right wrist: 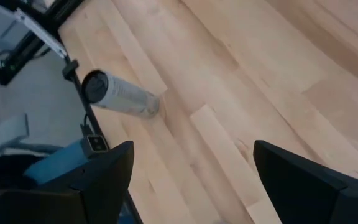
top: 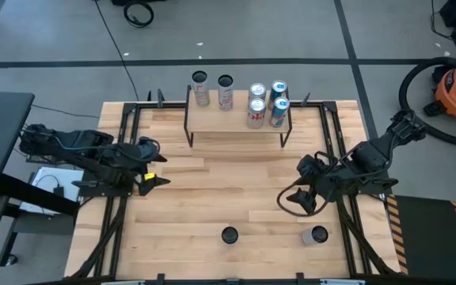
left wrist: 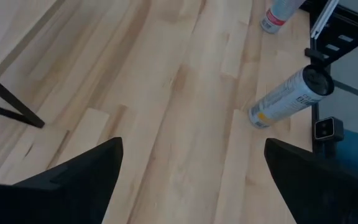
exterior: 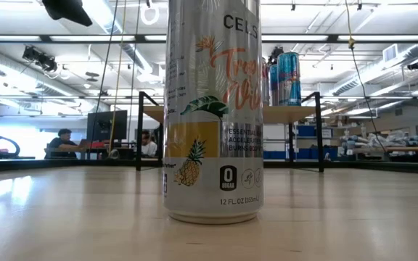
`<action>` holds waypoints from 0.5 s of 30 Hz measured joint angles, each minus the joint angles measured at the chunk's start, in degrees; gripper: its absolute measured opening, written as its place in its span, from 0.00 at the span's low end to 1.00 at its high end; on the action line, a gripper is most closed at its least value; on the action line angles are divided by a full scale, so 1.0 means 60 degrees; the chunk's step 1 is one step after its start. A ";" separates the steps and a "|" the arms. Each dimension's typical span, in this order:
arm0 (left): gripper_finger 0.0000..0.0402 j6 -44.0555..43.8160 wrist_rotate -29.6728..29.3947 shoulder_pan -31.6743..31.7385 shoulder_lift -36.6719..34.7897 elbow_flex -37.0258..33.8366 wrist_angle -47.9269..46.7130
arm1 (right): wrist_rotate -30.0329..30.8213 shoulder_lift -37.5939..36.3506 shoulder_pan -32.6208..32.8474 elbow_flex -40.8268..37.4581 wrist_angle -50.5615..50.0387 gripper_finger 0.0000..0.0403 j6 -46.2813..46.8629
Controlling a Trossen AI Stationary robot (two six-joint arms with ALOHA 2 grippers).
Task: Place canned beverage on shelf
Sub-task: Put the white soda can aligned with the other white soda can on the shelf
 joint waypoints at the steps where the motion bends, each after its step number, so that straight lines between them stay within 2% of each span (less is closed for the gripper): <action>1: 0.98 0.0000 0.0000 0.0000 0.0000 0.0000 0.0004 | -0.0006 0.0045 0.0069 0.0000 0.0008 0.84 -0.0067; 6: 0.98 0.0004 0.0000 0.0004 0.0000 0.0000 0.0000 | -0.0118 0.0414 0.0277 0.0000 0.0112 0.84 -0.0520; 12: 0.98 0.0004 0.0000 0.0004 0.0000 0.0000 0.0000 | -0.1176 0.0871 0.0292 0.0000 0.0399 0.88 -0.1191; 15: 0.98 -0.0021 -0.0104 0.0004 0.0000 0.0000 -0.0002 | -0.1294 0.1041 0.0296 -0.0001 0.0426 0.92 -0.1247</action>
